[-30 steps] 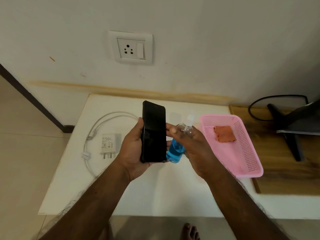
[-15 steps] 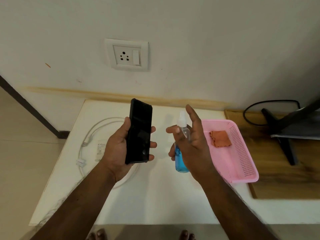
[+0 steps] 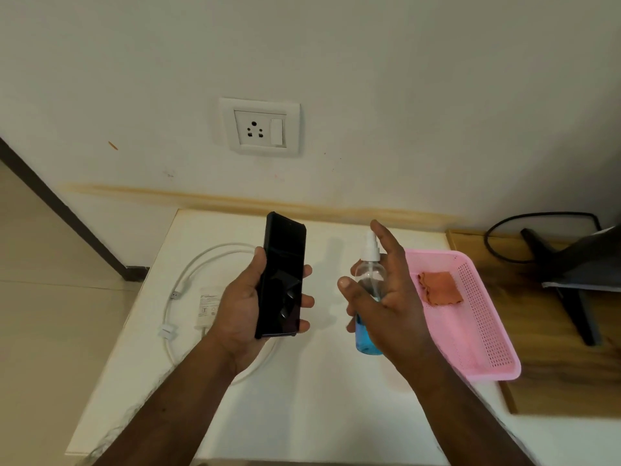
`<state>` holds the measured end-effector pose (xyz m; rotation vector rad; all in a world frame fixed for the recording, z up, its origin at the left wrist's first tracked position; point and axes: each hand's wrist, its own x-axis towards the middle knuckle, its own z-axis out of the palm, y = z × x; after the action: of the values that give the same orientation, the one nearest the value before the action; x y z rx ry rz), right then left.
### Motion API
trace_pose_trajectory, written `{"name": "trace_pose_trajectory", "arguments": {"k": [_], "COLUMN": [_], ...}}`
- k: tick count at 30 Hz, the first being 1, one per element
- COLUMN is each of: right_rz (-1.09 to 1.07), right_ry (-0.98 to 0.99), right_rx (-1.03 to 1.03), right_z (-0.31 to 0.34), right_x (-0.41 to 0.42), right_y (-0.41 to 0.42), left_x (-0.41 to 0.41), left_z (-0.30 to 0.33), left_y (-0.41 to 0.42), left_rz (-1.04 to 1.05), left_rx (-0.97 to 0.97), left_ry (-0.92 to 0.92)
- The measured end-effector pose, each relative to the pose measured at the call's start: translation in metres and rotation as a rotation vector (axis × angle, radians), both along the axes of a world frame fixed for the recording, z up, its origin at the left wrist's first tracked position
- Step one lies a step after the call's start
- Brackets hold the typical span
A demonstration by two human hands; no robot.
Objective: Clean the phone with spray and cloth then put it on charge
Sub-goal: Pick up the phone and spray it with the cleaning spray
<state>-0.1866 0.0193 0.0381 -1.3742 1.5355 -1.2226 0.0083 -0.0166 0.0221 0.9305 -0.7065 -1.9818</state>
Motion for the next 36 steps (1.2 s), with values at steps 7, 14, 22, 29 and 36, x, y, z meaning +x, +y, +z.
{"name": "trace_pose_trajectory", "arguments": {"k": [7, 14, 22, 29, 36], "right_rz": [0.039, -0.004, -0.037, -0.046, -0.127], "right_ry": [0.216, 0.269, 0.242, 0.251, 0.241], "right_rx": [-0.015, -0.016, -0.024, 0.004, -0.061], "right_z": [0.0005, 0.0025, 0.0033, 0.0023, 0.0002], "right_x": [0.0051, 0.0064, 0.0047, 0.0027, -0.0003], "right_y": [0.0033, 0.0013, 0.0025, 0.0014, -0.0017], "left_x": [-0.0049, -0.0076, -0.0070, -0.0088, -0.0078], "left_z": [-0.0001, -0.0009, -0.0031, -0.0035, -0.0049], "left_y": [0.0023, 0.0039, 0.0028, 0.0029, 0.0018], "left_rz": [-0.033, -0.111, -0.116, -0.105, -0.087], "left_rx": [-0.019, 0.004, 0.014, 0.017, 0.030], "left_ry": [-0.059, -0.051, -0.032, -0.022, -0.038]}}
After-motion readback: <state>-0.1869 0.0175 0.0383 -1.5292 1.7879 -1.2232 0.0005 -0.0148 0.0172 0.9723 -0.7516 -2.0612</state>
